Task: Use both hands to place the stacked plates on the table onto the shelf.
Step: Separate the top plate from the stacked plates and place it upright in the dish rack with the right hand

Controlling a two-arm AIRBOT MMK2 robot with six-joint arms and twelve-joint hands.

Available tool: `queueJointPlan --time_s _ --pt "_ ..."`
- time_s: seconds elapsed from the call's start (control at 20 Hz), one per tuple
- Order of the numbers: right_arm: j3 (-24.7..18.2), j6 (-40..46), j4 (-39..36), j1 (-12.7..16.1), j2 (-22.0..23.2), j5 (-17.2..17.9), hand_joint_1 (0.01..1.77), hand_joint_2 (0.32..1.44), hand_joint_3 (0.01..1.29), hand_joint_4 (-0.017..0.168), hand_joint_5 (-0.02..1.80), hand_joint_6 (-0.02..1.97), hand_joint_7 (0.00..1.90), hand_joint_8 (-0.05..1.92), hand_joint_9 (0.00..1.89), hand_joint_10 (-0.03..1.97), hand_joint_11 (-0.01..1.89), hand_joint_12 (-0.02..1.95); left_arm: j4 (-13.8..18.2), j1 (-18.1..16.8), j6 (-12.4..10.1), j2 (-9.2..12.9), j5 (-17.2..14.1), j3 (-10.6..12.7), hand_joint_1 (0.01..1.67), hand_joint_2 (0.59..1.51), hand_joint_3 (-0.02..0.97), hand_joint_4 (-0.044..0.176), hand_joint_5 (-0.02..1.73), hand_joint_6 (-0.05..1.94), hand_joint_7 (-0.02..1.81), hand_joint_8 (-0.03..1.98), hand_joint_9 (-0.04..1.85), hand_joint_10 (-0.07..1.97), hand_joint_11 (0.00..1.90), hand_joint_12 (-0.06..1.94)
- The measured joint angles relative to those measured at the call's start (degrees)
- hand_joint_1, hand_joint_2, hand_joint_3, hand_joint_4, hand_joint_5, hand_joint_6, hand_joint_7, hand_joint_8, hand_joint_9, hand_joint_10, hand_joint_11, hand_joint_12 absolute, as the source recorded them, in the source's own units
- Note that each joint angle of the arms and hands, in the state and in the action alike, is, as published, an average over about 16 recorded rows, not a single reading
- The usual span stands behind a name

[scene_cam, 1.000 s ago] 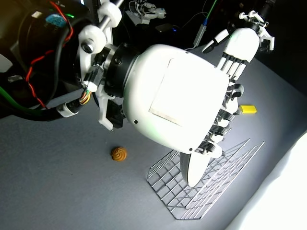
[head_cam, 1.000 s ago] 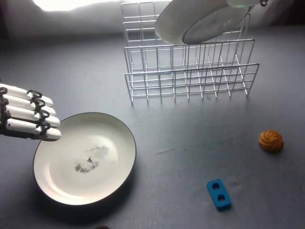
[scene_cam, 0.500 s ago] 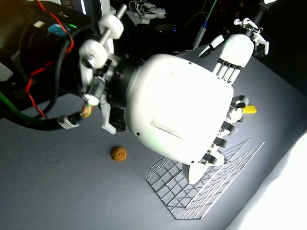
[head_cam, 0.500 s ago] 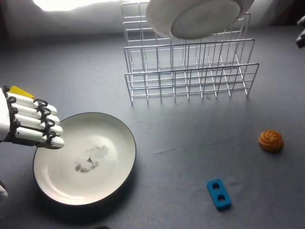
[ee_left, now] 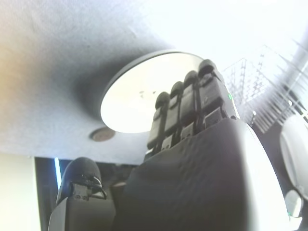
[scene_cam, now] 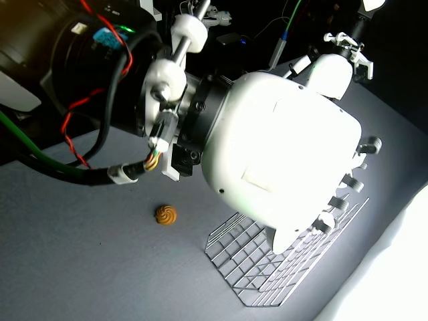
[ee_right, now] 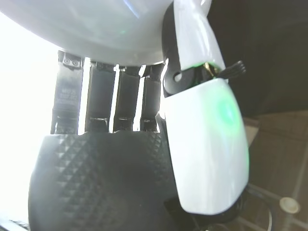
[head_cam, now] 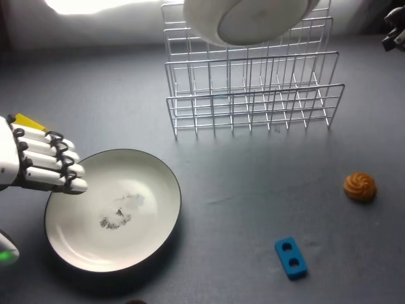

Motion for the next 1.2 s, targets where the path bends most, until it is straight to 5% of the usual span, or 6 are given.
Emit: queueJointPlan --time_s 0.35,1.2 --pt "3.9 0.0 5.2 -0.5 -2.3 -2.1 1.35 1.04 0.01 -0.009 0.86 0.92 1.03 0.9 1.0 1.06 0.73 1.27 -0.3 0.8 -1.1 -0.8 0.7 0.9 0.02 1.093 0.019 -0.001 0.05 0.02 0.04 0.01 0.02 0.01 0.02 0.0" --pt "12.6 2.0 9.8 -5.3 -9.2 -1.6 1.34 1.05 0.01 -0.009 0.85 0.89 1.02 0.9 0.99 1.04 0.7 1.26 -0.5 2.0 -1.5 -1.5 1.3 1.8 0.02 1.102 0.019 -0.001 0.04 0.02 0.03 0.01 0.03 0.01 0.02 0.0"
